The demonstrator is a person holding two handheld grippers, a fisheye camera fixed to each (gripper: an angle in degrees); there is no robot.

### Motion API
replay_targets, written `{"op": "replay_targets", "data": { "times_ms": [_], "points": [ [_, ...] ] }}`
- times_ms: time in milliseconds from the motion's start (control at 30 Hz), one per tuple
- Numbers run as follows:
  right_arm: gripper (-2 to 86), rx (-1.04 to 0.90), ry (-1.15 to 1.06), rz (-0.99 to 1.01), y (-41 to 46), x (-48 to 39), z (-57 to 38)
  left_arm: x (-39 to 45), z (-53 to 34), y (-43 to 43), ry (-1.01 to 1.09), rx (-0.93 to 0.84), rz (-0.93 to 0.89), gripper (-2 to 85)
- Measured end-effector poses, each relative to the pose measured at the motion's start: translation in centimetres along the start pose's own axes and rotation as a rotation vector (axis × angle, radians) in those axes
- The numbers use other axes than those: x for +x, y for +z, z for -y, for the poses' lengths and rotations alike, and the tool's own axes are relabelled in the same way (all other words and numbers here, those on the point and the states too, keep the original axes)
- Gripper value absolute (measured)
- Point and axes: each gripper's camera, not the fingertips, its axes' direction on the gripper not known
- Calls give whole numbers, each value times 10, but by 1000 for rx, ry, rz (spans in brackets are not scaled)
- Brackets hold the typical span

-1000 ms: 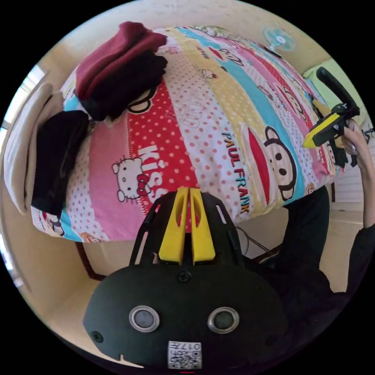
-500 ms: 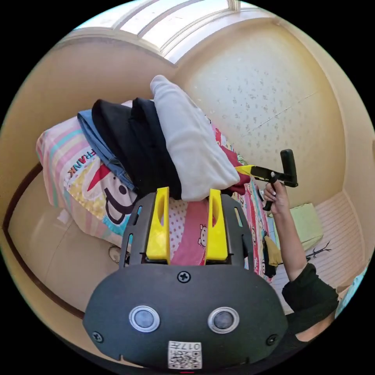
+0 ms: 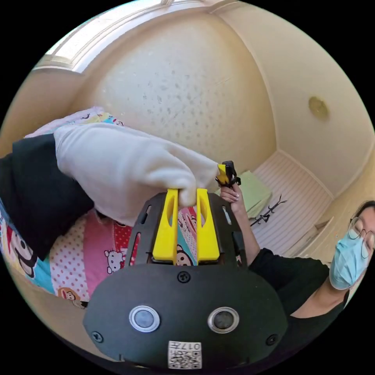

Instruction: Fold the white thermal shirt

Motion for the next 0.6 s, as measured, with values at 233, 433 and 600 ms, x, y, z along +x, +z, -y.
{"op": "replay_targets", "data": {
  "times_ms": [233,433,600],
  "points": [
    [18,211,237,-320,-150,-52,-222,35,-73,144,16,-465,-238,83],
    [25,433,812,-497,-191,-1,-438,-63,-167,173,-569,-327,-612,60],
    [43,659,711,-525,-206,-39,-479,-47,-121,143,-475,-326,-546,83]
  ]
}}
